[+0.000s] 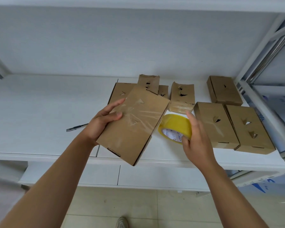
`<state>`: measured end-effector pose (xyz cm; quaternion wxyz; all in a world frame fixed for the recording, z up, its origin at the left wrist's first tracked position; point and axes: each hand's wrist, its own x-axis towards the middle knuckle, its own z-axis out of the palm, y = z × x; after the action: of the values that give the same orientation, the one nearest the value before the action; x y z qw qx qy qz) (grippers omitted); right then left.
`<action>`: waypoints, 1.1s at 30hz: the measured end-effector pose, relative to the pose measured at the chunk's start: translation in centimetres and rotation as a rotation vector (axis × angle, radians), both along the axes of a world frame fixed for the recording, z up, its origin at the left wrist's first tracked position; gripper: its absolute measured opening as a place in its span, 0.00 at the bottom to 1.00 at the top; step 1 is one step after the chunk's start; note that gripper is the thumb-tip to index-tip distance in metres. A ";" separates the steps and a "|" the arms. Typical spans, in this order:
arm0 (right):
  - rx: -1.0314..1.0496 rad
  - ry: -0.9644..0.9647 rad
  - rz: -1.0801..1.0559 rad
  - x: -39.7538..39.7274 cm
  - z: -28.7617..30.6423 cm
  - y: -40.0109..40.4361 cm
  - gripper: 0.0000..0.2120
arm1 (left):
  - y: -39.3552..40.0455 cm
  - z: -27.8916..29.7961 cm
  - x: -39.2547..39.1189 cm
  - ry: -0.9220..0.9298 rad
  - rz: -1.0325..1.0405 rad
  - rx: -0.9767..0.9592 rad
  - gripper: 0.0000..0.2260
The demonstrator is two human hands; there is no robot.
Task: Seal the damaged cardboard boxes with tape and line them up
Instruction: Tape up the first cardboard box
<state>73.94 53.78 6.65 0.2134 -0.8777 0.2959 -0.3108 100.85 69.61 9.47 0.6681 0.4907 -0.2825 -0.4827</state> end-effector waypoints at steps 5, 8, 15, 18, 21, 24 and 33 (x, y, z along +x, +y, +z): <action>-0.100 0.131 -0.013 0.5 0.0 -0.1 0.33 | 0.1 -0.6 -0.3 0.007 0.025 0.016 0.22; -0.180 0.216 -0.024 0.3 0.1 -0.7 0.35 | 0.0 -1.2 -0.7 0.005 0.040 0.026 0.22; -0.185 0.348 -0.020 0.6 -0.5 -0.8 0.42 | -0.7 -2.0 -1.8 0.146 -0.094 -0.037 0.22; -0.113 0.270 -0.020 2.5 -0.1 0.0 0.36 | -1.5 -3.3 -3.7 0.407 -0.130 -0.020 0.22; -0.072 0.234 -0.059 3.5 0.4 0.3 0.32 | -1.7 -3.8 -4.0 0.444 -0.129 0.060 0.21; -0.088 0.172 -0.063 3.5 1.0 0.6 0.30 | -1.7 -3.5 -3.4 -0.012 -0.123 0.250 0.15; -0.222 0.459 -0.157 5.3 1.9 1.1 0.30 | -2.8 -0.9 -7.1 -0.556 -0.145 0.403 0.31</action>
<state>79.24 54.88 8.53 0.0185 -0.9175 0.3679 -0.1498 93.80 66.82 8.56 0.4193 0.7039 -0.3869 -0.4231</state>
